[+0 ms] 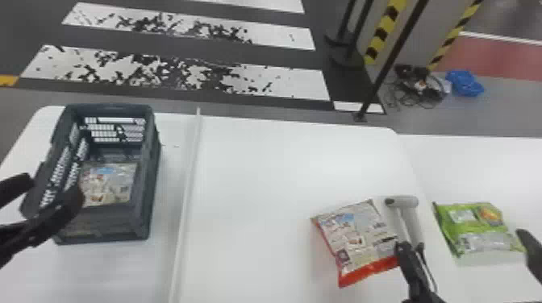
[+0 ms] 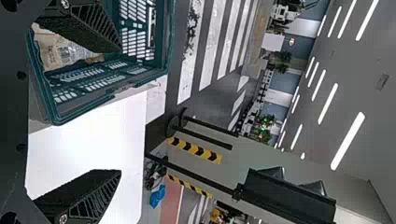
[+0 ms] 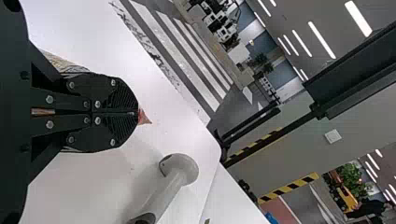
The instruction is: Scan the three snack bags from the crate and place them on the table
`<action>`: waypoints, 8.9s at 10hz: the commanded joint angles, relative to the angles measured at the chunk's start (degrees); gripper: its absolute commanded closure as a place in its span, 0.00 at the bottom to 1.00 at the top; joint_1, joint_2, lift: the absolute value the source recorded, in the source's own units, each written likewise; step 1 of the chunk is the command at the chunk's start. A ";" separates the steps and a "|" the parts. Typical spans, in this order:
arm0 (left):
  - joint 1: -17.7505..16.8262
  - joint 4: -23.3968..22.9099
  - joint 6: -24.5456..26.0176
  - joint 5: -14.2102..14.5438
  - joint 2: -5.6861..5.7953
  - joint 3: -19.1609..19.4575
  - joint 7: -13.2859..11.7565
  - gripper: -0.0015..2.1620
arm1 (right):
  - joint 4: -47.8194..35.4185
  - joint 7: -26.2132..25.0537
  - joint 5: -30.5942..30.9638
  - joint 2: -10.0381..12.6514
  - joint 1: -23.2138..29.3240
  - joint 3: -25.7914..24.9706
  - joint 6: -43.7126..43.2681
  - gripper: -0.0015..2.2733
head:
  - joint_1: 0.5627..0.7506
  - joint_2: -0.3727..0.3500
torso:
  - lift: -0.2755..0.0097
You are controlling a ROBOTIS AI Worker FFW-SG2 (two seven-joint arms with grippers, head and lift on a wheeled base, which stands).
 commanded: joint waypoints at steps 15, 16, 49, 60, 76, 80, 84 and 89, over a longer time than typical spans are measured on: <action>0.76 0.00 -2.28 -0.20 -0.12 -1.06 0.00 0.03 | 12.78 6.61 10.77 -0.97 -1.10 3.91 -19.61 0.08 | 0.70 0.30 | 0.84; 0.76 0.00 -2.28 -0.55 -0.12 -1.76 0.52 0.03 | 11.02 7.40 13.75 -1.23 0.39 3.91 -21.89 0.08 | 0.70 0.33 | 0.84; -3.46 7.47 -8.44 -14.97 -0.30 -28.74 20.30 0.03 | 33.87 25.60 28.87 -19.16 -27.82 -14.55 7.99 0.03 | 0.70 0.03 | 0.84; -1.70 5.01 -8.61 -14.17 0.14 -27.78 18.89 0.03 | 45.21 26.83 31.86 -21.01 -38.19 -11.21 18.89 0.91 | 0.70 0.03 | 0.84; -4.34 6.33 -3.87 -11.19 2.69 -28.21 18.80 0.03 | 0.30 25.51 23.25 -3.78 -5.67 -16.92 30.14 0.91 | 0.70 0.03 | 0.84; -4.43 6.15 -4.04 -11.19 2.69 -27.60 18.80 0.03 | 4.43 25.25 25.44 -4.66 -8.57 -14.72 29.96 0.91 | 0.70 0.03 | 0.84; -5.22 5.89 -3.51 -11.45 2.61 -27.78 18.80 0.03 | 3.99 25.33 24.48 -5.71 -9.01 -15.95 29.08 0.91 | 0.70 0.03 | 0.84; -4.43 5.27 -2.81 -13.73 2.61 -28.65 19.16 0.03 | 13.92 25.16 28.70 -12.39 -23.25 -18.06 33.83 0.91 | 0.70 0.03 | 0.84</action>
